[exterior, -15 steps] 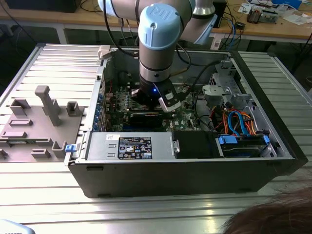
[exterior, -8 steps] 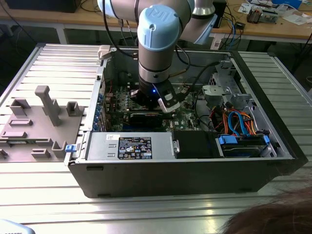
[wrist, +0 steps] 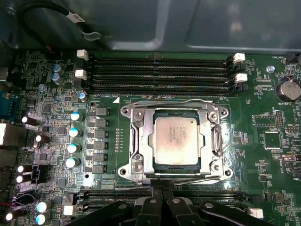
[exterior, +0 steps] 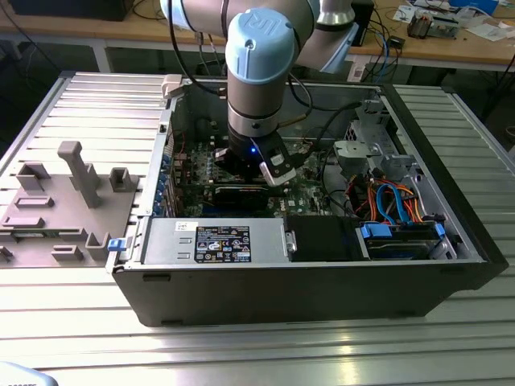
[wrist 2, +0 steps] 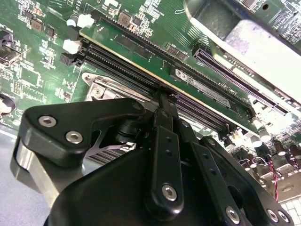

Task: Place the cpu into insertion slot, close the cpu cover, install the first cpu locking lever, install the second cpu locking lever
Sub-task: 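Install the second cpu locking lever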

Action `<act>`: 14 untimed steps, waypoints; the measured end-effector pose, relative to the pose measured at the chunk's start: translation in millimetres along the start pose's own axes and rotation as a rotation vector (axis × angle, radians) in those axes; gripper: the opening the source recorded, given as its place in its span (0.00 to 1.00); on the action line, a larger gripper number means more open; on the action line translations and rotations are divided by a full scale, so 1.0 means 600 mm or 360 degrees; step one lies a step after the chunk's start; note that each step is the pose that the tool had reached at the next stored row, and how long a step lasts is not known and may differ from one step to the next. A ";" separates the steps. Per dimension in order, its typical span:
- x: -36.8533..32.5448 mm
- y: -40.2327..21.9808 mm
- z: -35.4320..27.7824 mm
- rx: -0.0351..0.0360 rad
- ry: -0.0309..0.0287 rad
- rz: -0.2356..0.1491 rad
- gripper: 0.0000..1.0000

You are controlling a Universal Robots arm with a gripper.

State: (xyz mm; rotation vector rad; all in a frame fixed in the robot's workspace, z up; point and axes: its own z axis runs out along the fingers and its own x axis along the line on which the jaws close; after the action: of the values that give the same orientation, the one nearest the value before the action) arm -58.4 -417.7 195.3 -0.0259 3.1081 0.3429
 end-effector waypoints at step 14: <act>0.058 0.007 -0.025 -0.0070 -0.00028 -0.0006 0.11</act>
State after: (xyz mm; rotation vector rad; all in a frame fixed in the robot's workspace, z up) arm -93.4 -417.4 210.1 -0.0323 3.0980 0.4109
